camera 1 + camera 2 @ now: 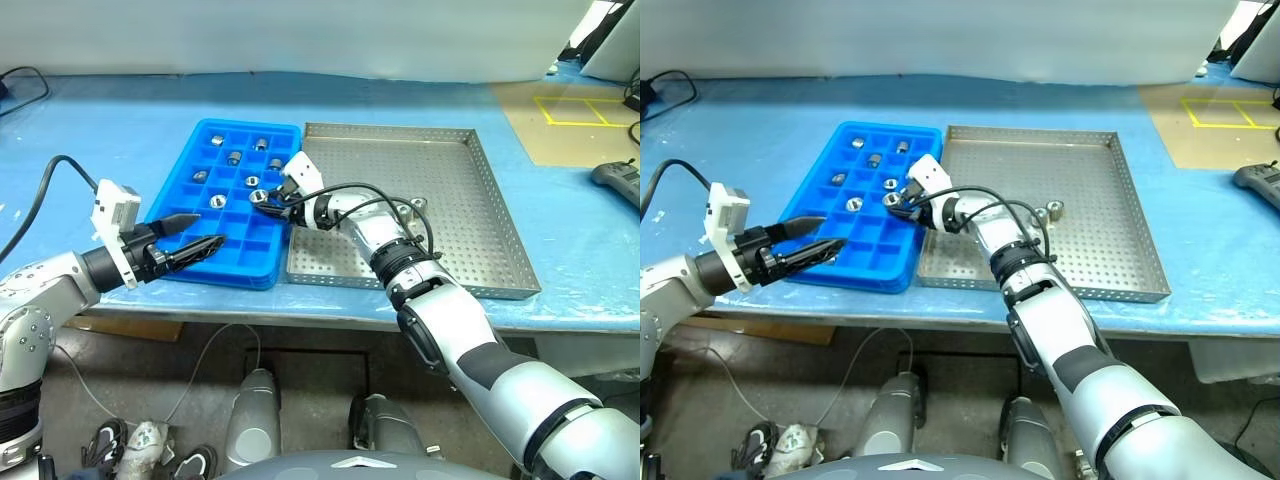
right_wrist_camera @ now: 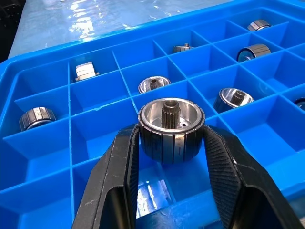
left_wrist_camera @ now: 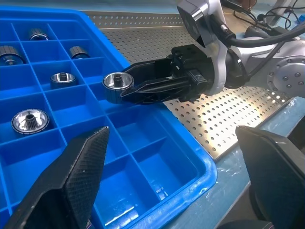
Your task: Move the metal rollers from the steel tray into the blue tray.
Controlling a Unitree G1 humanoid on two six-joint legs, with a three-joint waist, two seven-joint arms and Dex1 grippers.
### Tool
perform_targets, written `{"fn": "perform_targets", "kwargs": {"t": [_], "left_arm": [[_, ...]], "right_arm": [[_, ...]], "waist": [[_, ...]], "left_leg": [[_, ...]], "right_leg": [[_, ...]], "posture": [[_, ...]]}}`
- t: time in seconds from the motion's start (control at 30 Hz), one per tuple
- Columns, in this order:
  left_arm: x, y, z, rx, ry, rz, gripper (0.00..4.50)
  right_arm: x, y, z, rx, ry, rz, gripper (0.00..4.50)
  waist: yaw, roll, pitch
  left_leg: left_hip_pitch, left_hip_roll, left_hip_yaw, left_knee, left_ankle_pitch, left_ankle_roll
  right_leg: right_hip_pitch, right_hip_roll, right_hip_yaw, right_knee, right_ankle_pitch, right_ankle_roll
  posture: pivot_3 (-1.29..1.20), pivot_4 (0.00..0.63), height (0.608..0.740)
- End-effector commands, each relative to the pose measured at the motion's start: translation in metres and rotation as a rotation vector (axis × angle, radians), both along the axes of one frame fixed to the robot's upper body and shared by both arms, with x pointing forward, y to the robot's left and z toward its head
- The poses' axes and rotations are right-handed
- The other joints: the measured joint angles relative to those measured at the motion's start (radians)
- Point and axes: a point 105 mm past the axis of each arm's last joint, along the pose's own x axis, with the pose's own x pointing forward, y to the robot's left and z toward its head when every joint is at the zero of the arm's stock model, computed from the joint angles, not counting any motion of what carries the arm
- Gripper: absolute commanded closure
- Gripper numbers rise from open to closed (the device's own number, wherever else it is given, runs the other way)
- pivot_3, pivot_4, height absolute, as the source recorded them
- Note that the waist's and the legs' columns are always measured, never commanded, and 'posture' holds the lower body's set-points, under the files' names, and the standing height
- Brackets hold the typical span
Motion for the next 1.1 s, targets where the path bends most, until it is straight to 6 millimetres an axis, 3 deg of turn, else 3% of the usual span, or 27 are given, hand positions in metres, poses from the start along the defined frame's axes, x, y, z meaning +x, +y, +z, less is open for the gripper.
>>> {"fn": "perform_targets", "kwargs": {"t": [0.03,0.17,0.23,0.43,0.53,0.63,0.73,0.83,0.93,1.1], "left_arm": [[0.000,-0.008,0.011,-0.007,-0.045,-0.032,0.00],[0.003,-0.013,0.011,-0.009,-0.043,-0.054,0.00],[0.005,-0.017,0.011,-0.012,-0.043,-0.072,0.00],[0.010,-0.032,0.013,-0.038,-0.046,-0.138,0.00],[0.017,-0.044,0.011,-0.059,-0.043,-0.183,0.00],[0.024,-0.054,0.009,-0.080,-0.040,-0.221,0.00],[0.031,-0.066,0.005,-0.095,-0.036,-0.265,0.00],[0.039,-0.073,0.002,-0.098,-0.035,-0.294,0.00],[0.045,-0.079,0.002,-0.106,-0.039,-0.328,0.00],[0.052,-0.082,0.000,-0.105,-0.041,-0.348,0.00]], "right_arm": [[0.005,-0.001,0.009,0.027,-0.033,-0.028,2.90],[0.010,-0.005,0.011,0.037,-0.028,-0.068,1.50],[0.009,-0.007,0.022,0.092,-0.017,-0.051,0.86],[-0.002,-0.038,0.060,0.183,-0.070,0.016,0.86],[-0.027,-0.076,0.075,0.182,-0.110,0.064,0.86],[-0.025,-0.118,0.075,0.144,-0.131,-0.070,0.86],[-0.001,-0.174,0.062,0.033,-0.175,-0.362,0.86],[0.010,-0.212,0.061,0.088,-0.164,-0.551,0.69],[0.009,-0.224,0.050,0.076,-0.138,-0.607,0.02],[0.001,-0.220,0.020,0.061,-0.041,-0.590,0.02]], "waist": [[0.000,0.000,0.000],[-0.002,0.000,0.000],[-0.004,0.000,0.000],[-0.002,0.000,0.000],[0.002,-0.001,-0.001],[0.000,-0.001,-0.001],[-0.012,-0.001,-0.001],[-0.030,-0.001,-0.001],[-0.047,-0.001,-0.001],[-0.068,-0.001,-0.001]], "left_leg": [[0.000,0.000,0.000,0.000,0.000,0.000],[0.000,0.000,0.000,0.003,0.000,0.000],[0.000,0.000,0.000,0.003,0.000,0.000],[0.000,0.000,0.000,0.005,0.000,-0.001],[0.000,0.000,0.000,0.006,0.000,0.000],[0.000,-0.001,-0.001,0.007,0.000,0.000],[0.002,0.000,0.000,0.007,0.001,-0.001],[0.004,0.000,0.001,0.007,0.002,-0.003],[0.004,0.000,0.002,0.008,0.002,-0.003],[0.003,0.000,0.002,0.009,0.001,0.001]], "right_leg": [[0.000,0.000,0.000,0.000,0.000,0.000],[0.000,0.001,0.001,0.001,0.001,-0.001],[0.000,0.001,0.001,0.001,0.001,-0.001],[0.001,0.002,0.001,0.001,0.002,0.000],[0.002,0.003,0.001,0.000,0.004,0.003],[0.004,0.004,0.002,0.000,0.005,0.005],[0.004,0.004,0.003,0.001,0.005,0.005],[0.004,0.004,0.004,0.001,0.005,0.000],[0.003,0.004,0.005,0.001,0.005,-0.001],[0.003,0.005,0.005,0.001,0.006,0.000]], "posture": [[0.27,0.150,0.740],[0.25,0.150,0.740],[0.23,0.150,0.740],[0.17,0.150,0.740],[0.12,0.150,0.740],[0.07,0.150,0.740],[0.01,0.150,0.740],[-0.03,0.150,0.740],[-0.06,0.150,0.740],[-0.08,0.150,0.740]]}}
